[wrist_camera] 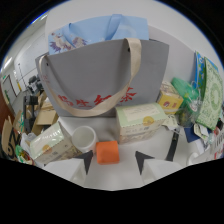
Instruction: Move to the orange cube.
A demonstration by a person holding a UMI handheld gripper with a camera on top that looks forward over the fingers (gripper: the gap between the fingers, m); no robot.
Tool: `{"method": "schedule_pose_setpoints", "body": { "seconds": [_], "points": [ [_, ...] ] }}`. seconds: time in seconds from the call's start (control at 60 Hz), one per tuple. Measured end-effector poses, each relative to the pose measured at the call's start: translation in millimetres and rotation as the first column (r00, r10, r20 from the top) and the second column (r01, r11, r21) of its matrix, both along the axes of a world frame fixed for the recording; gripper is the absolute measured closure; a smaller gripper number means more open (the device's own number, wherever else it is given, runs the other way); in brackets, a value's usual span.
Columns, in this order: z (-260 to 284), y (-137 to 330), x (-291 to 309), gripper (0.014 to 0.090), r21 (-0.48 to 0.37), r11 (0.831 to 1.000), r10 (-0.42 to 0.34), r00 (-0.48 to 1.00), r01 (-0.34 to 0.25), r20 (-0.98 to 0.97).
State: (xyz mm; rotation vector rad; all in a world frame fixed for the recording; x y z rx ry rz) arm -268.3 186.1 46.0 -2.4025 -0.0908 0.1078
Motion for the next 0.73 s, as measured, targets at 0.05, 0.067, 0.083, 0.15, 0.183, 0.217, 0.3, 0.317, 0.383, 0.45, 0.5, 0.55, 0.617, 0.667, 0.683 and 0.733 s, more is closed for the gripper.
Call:
{"method": "schedule_pose_setpoints", "body": {
  "seconds": [0.05,0.067,0.083,0.15,0.183,0.217,0.3,0.317,0.383,0.45,0.5,0.55,0.617,0.667,0.683,0.733],
  "points": [
    [-2,4,0,0.0207,0.002,1.0,-0.001,1.0,0.001,0.0],
    [-3,5,0,0.0208,0.001,1.0,-0.003,1.0,0.003,0.001],
    [-3,6,0,0.021,0.001,1.0,-0.003,1.0,0.003,0.001],
    [-7,9,-1,0.0205,-0.002,1.0,-0.003,1.0,0.003,0.0],
    [-8,10,-1,0.0205,-0.002,1.0,-0.002,1.0,0.002,0.002],
    [-10,12,0,0.0208,-0.003,1.0,-0.003,1.0,0.003,0.005],
    [-12,13,0,0.0204,-0.008,1.0,-0.001,1.0,0.001,0.007],
    [-13,12,0,0.0205,-0.01,1.0,0.0,1.0,0.0,0.007],
    [-15,12,0,0.0204,-0.014,1.0,0.001,1.0,-0.001,0.006],
    [-16,12,1,0.0205,-0.014,1.0,0.0,1.0,0.0,0.006],
    [-16,12,1,0.0205,-0.015,1.0,-0.001,1.0,0.001,0.007],
    [-16,11,1,0.0205,-0.014,1.0,-0.001,1.0,0.001,0.005],
    [-16,10,1,0.0205,-0.015,1.0,-0.002,1.0,0.002,0.0],
    [-15,10,0,0.0206,-0.012,1.0,-0.001,1.0,0.001,-0.004],
    [-15,10,0,0.0206,-0.012,1.0,-0.001,1.0,0.001,-0.005],
    [-15,10,1,0.0204,-0.011,1.0,-0.002,1.0,0.002,-0.004]
  ]
}}
